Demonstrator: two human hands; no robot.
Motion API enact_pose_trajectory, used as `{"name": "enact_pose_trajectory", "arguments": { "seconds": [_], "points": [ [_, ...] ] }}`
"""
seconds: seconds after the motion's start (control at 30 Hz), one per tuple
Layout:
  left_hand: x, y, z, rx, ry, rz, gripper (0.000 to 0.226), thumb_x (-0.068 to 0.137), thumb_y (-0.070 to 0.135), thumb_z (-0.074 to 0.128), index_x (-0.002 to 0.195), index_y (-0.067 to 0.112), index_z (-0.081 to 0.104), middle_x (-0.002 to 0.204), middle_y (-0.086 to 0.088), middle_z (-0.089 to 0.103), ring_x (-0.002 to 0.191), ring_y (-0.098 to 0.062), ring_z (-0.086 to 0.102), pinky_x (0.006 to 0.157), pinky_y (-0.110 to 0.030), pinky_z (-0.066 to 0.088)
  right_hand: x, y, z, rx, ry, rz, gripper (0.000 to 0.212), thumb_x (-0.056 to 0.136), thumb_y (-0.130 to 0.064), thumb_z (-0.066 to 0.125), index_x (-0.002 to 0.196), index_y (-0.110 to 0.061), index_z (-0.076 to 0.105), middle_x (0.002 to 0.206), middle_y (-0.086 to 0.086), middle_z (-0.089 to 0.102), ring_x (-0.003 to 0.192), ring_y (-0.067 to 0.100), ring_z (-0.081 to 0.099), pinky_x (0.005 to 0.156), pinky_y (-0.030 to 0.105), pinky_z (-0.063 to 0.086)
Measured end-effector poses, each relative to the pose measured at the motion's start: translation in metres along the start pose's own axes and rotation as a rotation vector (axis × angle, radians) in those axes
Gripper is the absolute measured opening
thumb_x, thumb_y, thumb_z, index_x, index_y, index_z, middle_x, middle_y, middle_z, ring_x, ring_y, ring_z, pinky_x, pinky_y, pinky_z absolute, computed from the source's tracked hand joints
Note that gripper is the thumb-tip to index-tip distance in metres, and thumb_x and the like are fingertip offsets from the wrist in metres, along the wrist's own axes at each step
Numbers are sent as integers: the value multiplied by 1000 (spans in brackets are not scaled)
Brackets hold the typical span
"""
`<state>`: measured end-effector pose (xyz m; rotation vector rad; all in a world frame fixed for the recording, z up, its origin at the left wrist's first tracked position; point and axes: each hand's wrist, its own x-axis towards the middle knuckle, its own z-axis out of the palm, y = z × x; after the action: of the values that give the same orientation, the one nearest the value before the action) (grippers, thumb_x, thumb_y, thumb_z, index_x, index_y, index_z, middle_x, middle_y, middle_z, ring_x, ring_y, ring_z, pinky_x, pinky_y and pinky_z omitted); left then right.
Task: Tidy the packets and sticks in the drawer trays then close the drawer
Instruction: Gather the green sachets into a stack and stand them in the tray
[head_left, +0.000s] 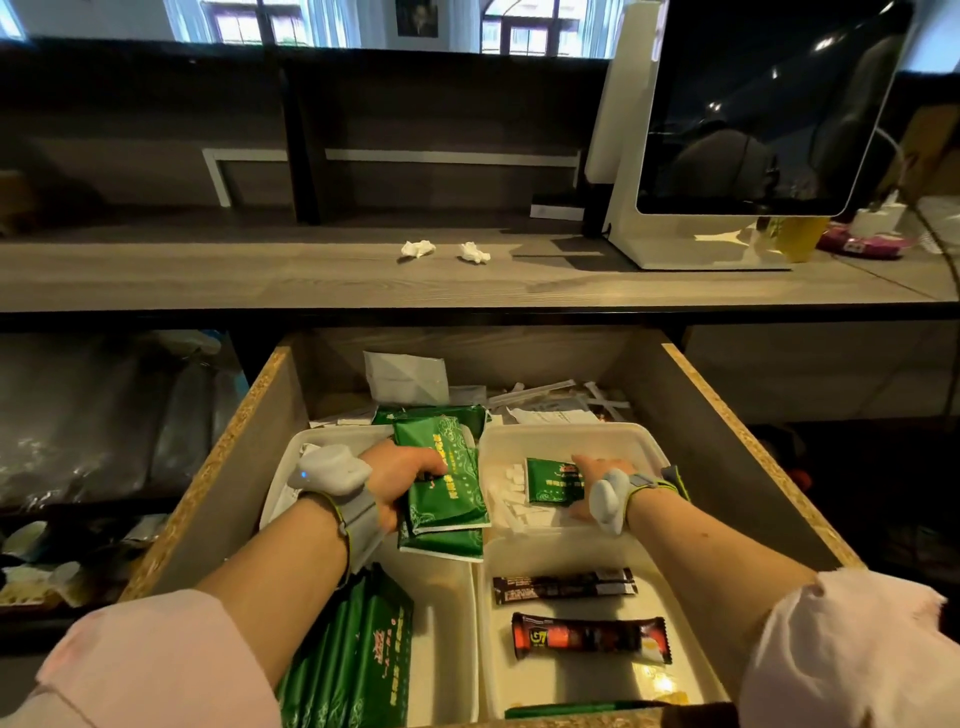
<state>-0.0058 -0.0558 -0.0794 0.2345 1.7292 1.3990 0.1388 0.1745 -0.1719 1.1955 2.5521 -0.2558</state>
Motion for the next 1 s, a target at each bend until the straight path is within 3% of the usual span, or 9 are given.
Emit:
{"name": "enact_pose_trajectory", "arguments": {
  "seconds": [0.1, 0.2, 0.3, 0.4, 0.57, 0.67, 0.77, 0.9, 1.0],
  "points": [
    [4, 5, -10, 343, 168, 191, 73, 79, 1, 66, 144, 8, 32, 131, -17, 55, 113, -35, 57, 98, -40, 47, -7, 0, -4, 47, 0, -35, 55, 75, -46, 61, 125, -25, 54, 126, 5, 61, 112, 29, 58, 98, 40, 46],
    [-1, 10, -18, 363, 247, 345, 96, 84, 0, 62, 152, 25, -1, 143, -11, 43, 120, -30, 51, 93, -32, 42, -23, -4, -20, 109, 116, -22, 36, 88, -30, 52, 122, -23, 59, 121, 5, 62, 107, 28, 58, 92, 35, 49],
    [5, 13, -25, 330, 273, 432, 82, 86, -6, 58, 150, 28, 20, 120, -4, 51, 92, -20, 55, 69, -19, 46, -45, -20, -52, 146, 361, -38, 29, 96, -29, 42, 119, -24, 58, 117, 8, 64, 106, 32, 59, 88, 35, 50],
    [12, 13, -28, 390, 239, 409, 39, 90, -2, 52, 121, 20, 62, 99, -7, 62, 76, -24, 58, 55, -19, 50, -58, -46, -79, 782, 469, -75, 25, 98, -21, 43, 113, -11, 60, 103, 15, 66, 97, 32, 61, 81, 33, 49],
    [5, 19, -23, 389, 223, 346, 50, 88, 53, 51, 111, 12, 69, 105, -4, 67, 101, -23, 62, 93, -32, 46, -86, -120, -82, 1505, -69, -135, 23, 96, -9, 49, 75, -15, 57, 75, 6, 59, 69, 20, 59, 69, 36, 53],
    [0, 19, -24, 449, 272, 343, 38, 83, 40, 66, 93, 4, 70, 89, -12, 70, 93, -30, 68, 87, -37, 53, -80, -144, -79, 1257, -146, -144, 17, 95, -13, 51, 80, -14, 59, 80, 6, 61, 71, 19, 59, 64, 33, 51],
    [2, 23, -37, 506, 384, 377, 15, 83, 20, 67, 89, 7, 65, 86, -13, 66, 93, -32, 67, 82, -34, 51, -46, -145, -87, 504, 204, -248, 29, 90, -23, 57, 118, -15, 60, 119, 12, 62, 112, 31, 57, 91, 37, 48],
    [5, 26, -52, 417, 428, 408, 72, 81, 0, 66, 143, 14, 33, 137, -17, 49, 120, -33, 53, 89, -29, 42, -23, -144, -85, 113, 181, -233, 42, 93, -27, 49, 135, -25, 46, 137, 9, 49, 126, 34, 41, 103, 46, 40],
    [1, 27, -54, 420, 420, 447, 92, 83, -2, 63, 152, 25, 7, 153, -10, 32, 129, -30, 46, 95, -30, 41, -16, -144, -79, 105, 212, -183, 31, 95, -28, 45, 124, -24, 56, 126, 12, 58, 120, 34, 49, 101, 45, 42]
  ]
}}
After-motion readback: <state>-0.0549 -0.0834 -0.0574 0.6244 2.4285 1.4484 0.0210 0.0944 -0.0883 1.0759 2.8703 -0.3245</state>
